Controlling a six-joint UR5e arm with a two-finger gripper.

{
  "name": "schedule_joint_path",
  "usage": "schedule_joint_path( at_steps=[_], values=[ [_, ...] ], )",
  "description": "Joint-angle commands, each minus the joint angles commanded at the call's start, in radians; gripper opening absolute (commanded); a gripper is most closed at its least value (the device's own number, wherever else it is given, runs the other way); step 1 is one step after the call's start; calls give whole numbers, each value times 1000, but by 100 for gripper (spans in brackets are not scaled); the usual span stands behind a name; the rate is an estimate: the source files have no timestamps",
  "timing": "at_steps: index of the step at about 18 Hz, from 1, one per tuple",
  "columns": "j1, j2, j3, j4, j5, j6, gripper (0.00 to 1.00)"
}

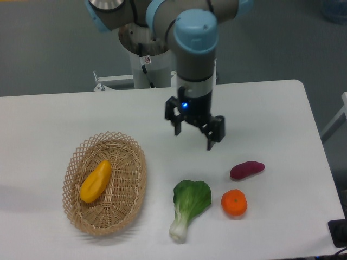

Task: Pick up the mango from the basket
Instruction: 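Move the open gripper over the wicker basket above the yellow mango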

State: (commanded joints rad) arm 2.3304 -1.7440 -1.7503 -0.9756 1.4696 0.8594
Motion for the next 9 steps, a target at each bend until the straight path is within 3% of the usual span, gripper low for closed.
schedule_joint_path(
  at_steps=[7,9],
  values=[
    [-141,-77,-9,12,6,-169,100],
    [-189,-110,-6,57,6,-236,100]
  ],
)
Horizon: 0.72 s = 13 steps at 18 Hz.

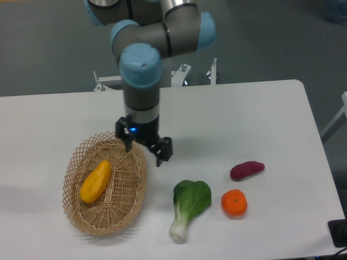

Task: Pick up the mango from the basket
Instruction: 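Move the open gripper over the wicker basket above the yellow mango, then lower the gripper onto the yellow mango and close on it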

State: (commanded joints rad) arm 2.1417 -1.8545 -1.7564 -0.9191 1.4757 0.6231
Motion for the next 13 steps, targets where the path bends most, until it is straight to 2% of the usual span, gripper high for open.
schedule_joint_path(
  at_steps=[2,7,13],
  values=[
    [-35,-28,-5,48,0,-52,100],
    [-83,-80,-8,59,3,-59,100],
    [-114,-106,-37,63,15,-60,100]
  ],
)
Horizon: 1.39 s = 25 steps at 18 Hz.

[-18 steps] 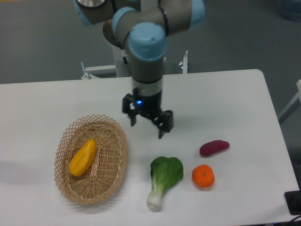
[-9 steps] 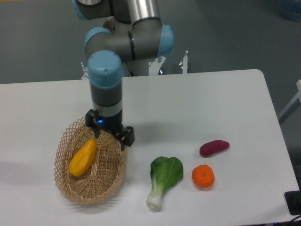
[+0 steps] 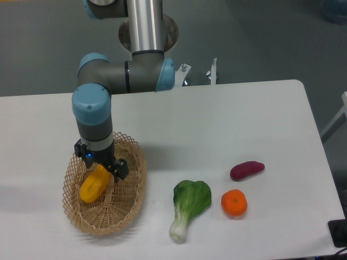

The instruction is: Pick up the mango from the basket

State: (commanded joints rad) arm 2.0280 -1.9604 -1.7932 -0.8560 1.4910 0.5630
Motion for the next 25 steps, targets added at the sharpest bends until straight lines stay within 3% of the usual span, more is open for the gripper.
schedule_joint_path(
  at_steps=[11,14,16,21,25],
  values=[
    [-5,-38,-2,14,23,2,100],
    [-8,-37,-2,14,23,2,65],
    [-15,-34,-2,14,23,5,48],
    [-15,-28,3,14,23,8,28],
    [-15,-25,9,14,23,9,25]
  ],
)
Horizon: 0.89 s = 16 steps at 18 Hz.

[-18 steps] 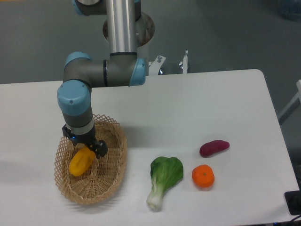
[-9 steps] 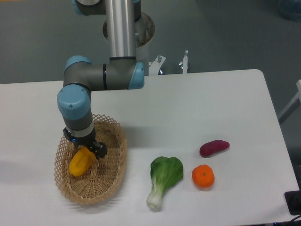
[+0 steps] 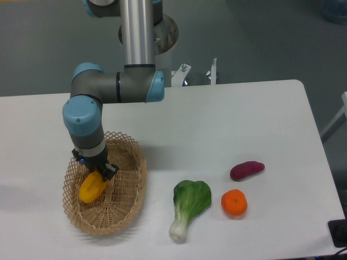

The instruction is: Pick up the mango from the basket

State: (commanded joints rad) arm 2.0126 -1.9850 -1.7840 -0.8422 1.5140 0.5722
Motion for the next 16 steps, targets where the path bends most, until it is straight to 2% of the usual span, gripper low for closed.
schedule_joint_path(
  at_steps=[3,6,10,14,16],
  values=[
    [2,18,21,0,-2,3,25],
    [34,29,83,-2,0,15,25],
    [126,52,178,-26,-8,100,26],
    [239,95,180,-40,-26,247,26],
    [309,126,183,-107,-58,320,26]
  ],
)
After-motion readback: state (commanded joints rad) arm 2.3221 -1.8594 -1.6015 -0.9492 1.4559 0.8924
